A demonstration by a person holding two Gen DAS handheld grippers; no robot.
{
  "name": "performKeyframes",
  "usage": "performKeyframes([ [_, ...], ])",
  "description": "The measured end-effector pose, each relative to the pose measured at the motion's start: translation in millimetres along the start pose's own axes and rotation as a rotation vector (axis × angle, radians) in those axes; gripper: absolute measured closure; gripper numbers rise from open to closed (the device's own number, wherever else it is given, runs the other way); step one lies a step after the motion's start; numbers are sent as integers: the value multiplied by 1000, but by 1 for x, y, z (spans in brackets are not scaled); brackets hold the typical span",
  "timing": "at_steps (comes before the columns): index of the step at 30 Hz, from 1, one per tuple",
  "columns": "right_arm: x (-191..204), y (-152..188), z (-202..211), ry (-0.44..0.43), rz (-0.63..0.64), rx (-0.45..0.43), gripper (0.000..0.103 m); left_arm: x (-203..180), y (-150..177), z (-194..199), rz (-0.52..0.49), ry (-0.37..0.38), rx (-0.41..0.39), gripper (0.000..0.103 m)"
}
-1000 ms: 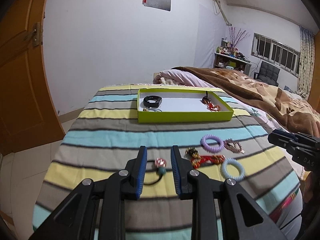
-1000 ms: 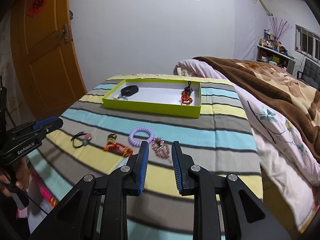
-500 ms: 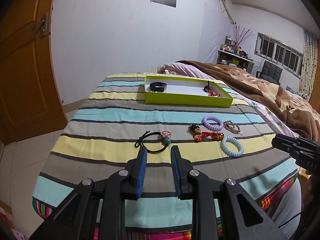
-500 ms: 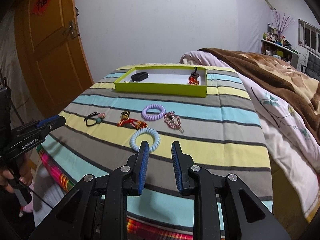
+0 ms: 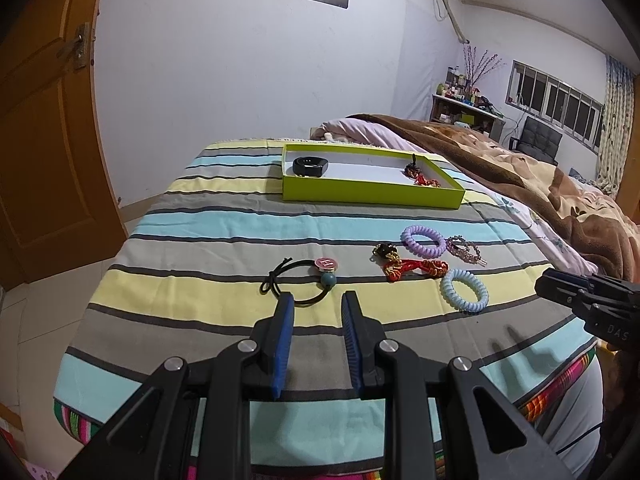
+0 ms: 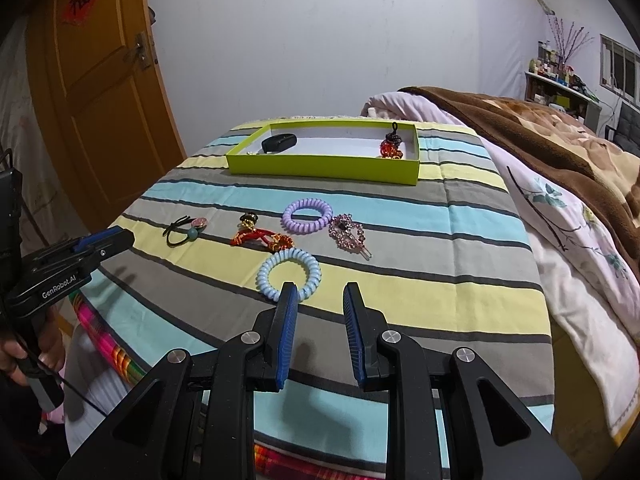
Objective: Organize jewelry
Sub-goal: 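Withdraw both tools from the box toward the remaining jewelry, then grasp the pink badge hair tie with the left tool while the right tool grasps the pale blue coil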
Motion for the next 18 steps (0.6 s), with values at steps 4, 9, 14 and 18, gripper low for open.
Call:
performKeyframes([
  [4, 1, -4, -7, -9, 2, 10, 79, -3, -6, -7, -8, 9, 7, 78],
  [9, 3, -9, -21, -17, 6, 32, 79, -8, -12, -17, -22, 20, 17, 78],
  [14, 5, -14, -35, -23, 9, 53, 79, -12, -16, -32, -37, 27, 41, 77],
  [18, 6, -18, -47, -24, 13, 70, 79, -13, -20, -45, -40, 27, 61, 75],
])
Point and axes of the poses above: each gripper's, at about its wrist camera, not at the fingertips, and z roughly against the way its jaws point, x to its left, y to its underside, the point moved 10 cm from there along -z, roughly the way its jaws point, and after that the axes turned 14 degrees about x, right-handed, at the moved point
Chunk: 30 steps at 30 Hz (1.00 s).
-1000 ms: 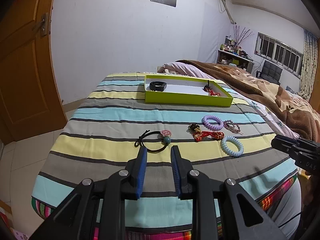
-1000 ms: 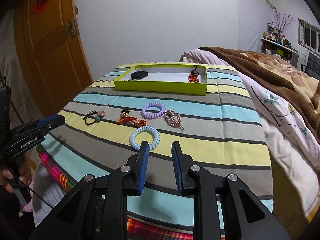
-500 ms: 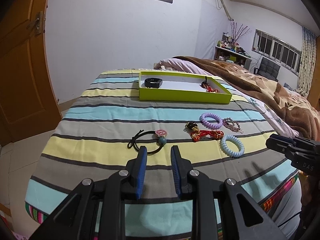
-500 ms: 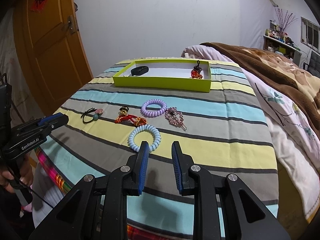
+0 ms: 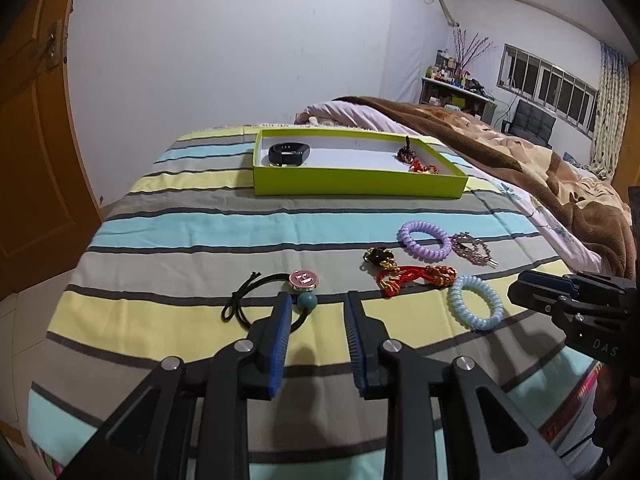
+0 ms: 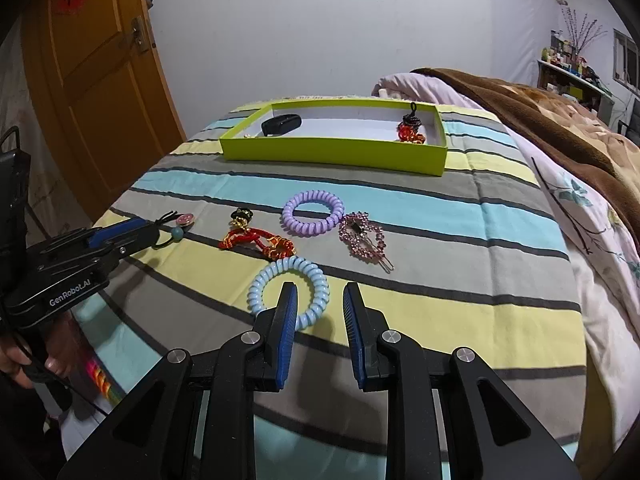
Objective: Organize jewelry
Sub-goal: 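Grasp the pink badge hair tie with the left tool while the right tool grasps the pale blue coil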
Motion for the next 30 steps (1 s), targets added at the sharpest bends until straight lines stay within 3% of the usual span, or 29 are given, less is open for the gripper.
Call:
performKeyframes([
  [8, -2, -2, -21, -1, 5, 46, 79, 1, -6, -20, 6, -4, 42, 75],
  [15, 0, -4, -27, 22, 30, 64, 79, -1, -2, -33, -8, -55, 102, 76],
  [19, 2, -4, -28, 48, 55, 66, 79, -1, -2, -33, -19, -92, 98, 89],
  [22, 3, -3, -27, 62, 63, 64, 92, -1, -2, -31, -26, -95, 93, 89],
  [30, 2, 5, -15, 33, 39, 40, 93, -6, 1, -20, -40, -82, 60, 89],
])
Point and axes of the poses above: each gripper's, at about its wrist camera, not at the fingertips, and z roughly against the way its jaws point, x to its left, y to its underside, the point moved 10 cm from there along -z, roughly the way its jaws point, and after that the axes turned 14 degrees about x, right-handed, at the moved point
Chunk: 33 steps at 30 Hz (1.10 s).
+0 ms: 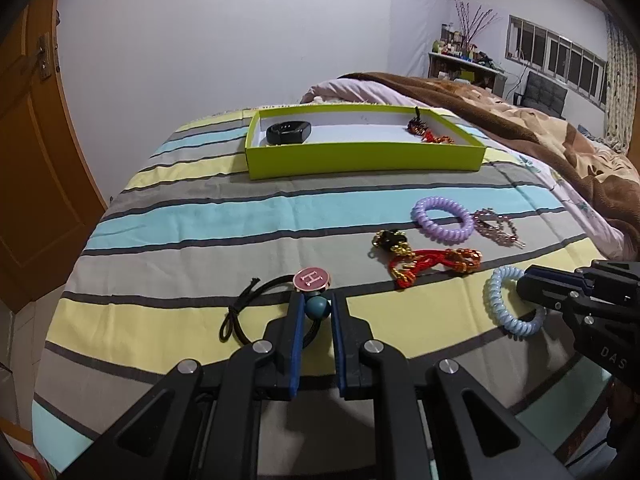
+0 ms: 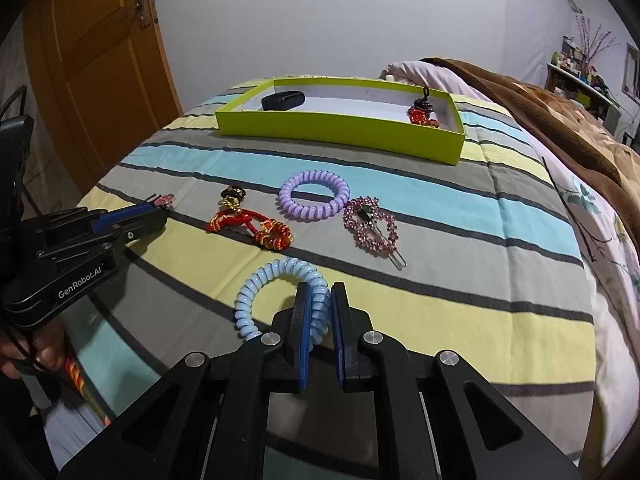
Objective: Organize jewelry
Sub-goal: 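Grasp the pink badge hair tie with the left tool while the right tool grasps the pale blue coil, then carry both held hair ties over the green box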
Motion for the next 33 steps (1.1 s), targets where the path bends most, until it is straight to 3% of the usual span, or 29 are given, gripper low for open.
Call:
performKeyframes([
  [14, -9, -2, 32, -29, -53, -73, 93, -8, -3, 36, 2, 52, -80, 89],
  [33, -31, -37, 47, -12, -78, -133, 93, -15, -39, 45, -15, 69, -132, 89],
])
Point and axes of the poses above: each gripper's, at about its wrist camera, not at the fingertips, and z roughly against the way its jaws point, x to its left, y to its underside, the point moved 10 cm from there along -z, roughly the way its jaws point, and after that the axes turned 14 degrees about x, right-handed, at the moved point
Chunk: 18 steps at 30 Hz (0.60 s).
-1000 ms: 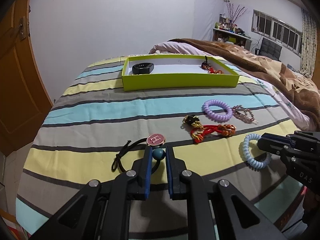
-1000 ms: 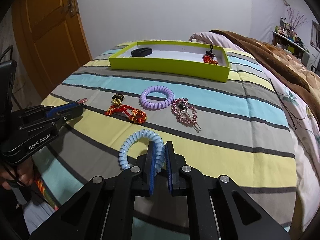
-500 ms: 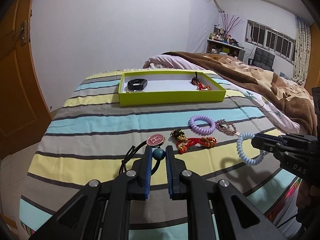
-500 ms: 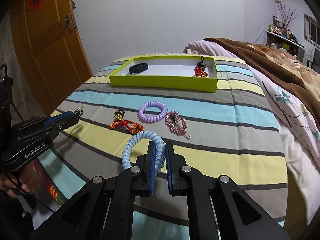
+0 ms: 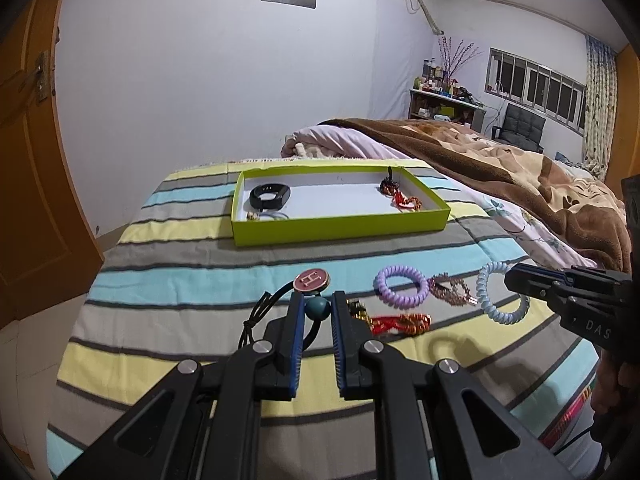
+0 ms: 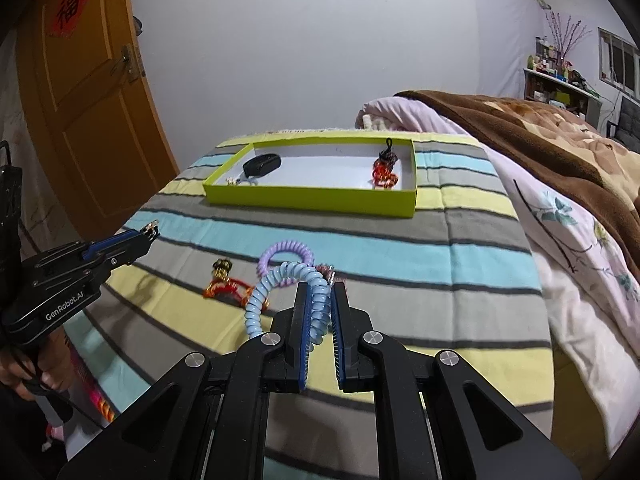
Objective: Organize jewelry
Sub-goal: 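Carry both held hair ties over the green box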
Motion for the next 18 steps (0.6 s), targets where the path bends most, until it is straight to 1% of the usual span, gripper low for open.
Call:
performKeyframes([
  [8, -8, -30, -6, 12, 9, -21, 93, 1, -26, -7, -26, -4, -21, 89],
  [14, -16, -59, -17, 13, 10, -35, 93, 2, -53, -15, -44, -3, -41, 89],
  [18, -23, -81, -27, 10, 3, -34, 93, 4, -70, -26, -48, 4, -40, 89],
])
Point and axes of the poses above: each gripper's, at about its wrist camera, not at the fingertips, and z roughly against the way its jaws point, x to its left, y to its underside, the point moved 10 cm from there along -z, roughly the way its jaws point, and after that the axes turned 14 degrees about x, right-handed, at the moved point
